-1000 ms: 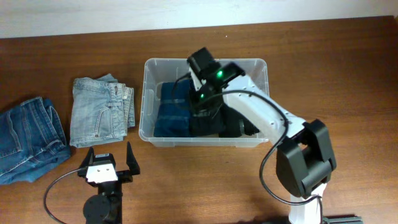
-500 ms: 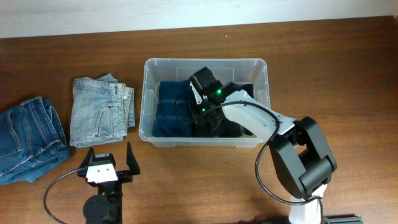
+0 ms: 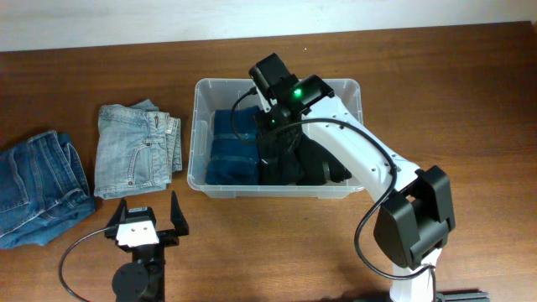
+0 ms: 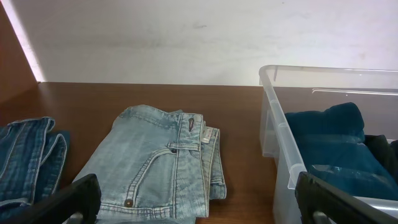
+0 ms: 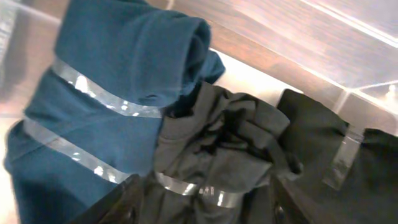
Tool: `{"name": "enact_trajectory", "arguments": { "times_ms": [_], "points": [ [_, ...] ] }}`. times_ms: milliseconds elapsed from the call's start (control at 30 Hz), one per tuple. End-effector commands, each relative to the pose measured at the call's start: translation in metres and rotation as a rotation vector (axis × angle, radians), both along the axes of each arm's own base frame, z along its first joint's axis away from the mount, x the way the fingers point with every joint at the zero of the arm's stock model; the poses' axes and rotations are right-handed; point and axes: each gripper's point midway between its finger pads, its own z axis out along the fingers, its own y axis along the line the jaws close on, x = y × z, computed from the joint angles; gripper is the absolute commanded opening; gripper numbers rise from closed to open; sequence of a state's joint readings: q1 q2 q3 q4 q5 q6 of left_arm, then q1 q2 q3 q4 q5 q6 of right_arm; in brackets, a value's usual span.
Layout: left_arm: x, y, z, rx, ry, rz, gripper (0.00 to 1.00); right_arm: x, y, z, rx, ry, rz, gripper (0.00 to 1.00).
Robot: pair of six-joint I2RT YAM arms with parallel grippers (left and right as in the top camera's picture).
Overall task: Pack container
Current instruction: 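Lower the black garment into the bin beside the first and release, then withdraw the right gripper out of the bin to the right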
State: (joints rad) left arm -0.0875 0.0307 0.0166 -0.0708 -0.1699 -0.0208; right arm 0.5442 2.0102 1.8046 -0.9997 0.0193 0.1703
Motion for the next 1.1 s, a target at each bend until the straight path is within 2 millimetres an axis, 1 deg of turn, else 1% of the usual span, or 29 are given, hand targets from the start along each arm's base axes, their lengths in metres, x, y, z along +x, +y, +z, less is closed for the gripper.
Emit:
{"name": "enact_trajectory", "arguments": {
  "times_ms": [0,67,100,233,300,400,467,500,567,633,667,733,800,900,1000,1067],
  "points": [
    [0.0,0.003,-0.002,-0.008,0.001,0.016,0.99,0.002,-0.02,-0.01,-0.047,0.015,-0.044,0.65],
    [0.0,0.003,-0.002,-0.008,0.001,0.016,0.99,-0.001,-0.024,-0.008,-0.052,0.024,-0.048,0.67],
    [0.0,0.003,-0.002,-0.008,0.001,0.016,0.99,-0.002,-0.025,-0.006,-0.055,0.025,-0.049,0.72],
    [0.0,0.003,-0.002,-0.008,0.001,0.016,0.99,-0.005,-0.037,0.027,-0.037,-0.011,-0.069,0.99],
    [0.0,0.003,-0.002,-0.008,0.001,0.016,0.99,-0.006,-0.048,0.048,-0.018,-0.044,-0.09,0.99],
    [0.0,0.003,-0.002,-0.008,0.001,0.016,0.99,-0.009,-0.076,0.081,0.004,-0.094,-0.146,0.99],
    [0.0,0.003,-0.002,-0.008,0.001,0.016,0.99,-0.012,-0.105,0.103,0.015,-0.125,-0.206,0.99],
    [0.0,0.003,-0.002,-0.008,0.001,0.016,0.99,-0.021,-0.159,0.125,-0.014,-0.149,-0.318,0.99],
    [0.0,0.003,-0.002,-0.008,0.0,0.016,0.99,-0.031,-0.208,0.133,-0.074,-0.147,-0.433,0.99],
    [0.0,0.003,-0.002,-0.008,0.001,0.016,0.99,-0.042,-0.25,0.135,-0.133,-0.13,-0.538,0.99],
    [0.0,0.003,-0.002,-0.008,0.001,0.016,0.99,-0.049,-0.275,0.135,-0.166,-0.115,-0.602,0.99],
    [0.0,0.003,-0.002,-0.008,0.001,0.016,0.99,-0.058,-0.309,0.133,-0.203,-0.093,-0.693,0.99],
    [0.0,0.003,-0.002,-0.008,0.001,0.016,0.99,-0.064,-0.34,0.13,-0.21,-0.074,-0.783,0.99],
    [0.0,0.003,-0.002,-0.008,0.001,0.016,1.0,-0.076,-0.377,0.128,-0.216,-0.056,-0.89,0.99],
    [0.0,0.003,-0.002,-0.008,0.001,0.016,0.99,-0.087,-0.402,0.127,-0.22,-0.045,-0.967,0.99],
    [0.0,0.003,-0.002,-0.008,0.001,0.016,0.99,-0.093,-0.414,0.126,-0.221,-0.04,-1.005,0.99]
  ]
}}
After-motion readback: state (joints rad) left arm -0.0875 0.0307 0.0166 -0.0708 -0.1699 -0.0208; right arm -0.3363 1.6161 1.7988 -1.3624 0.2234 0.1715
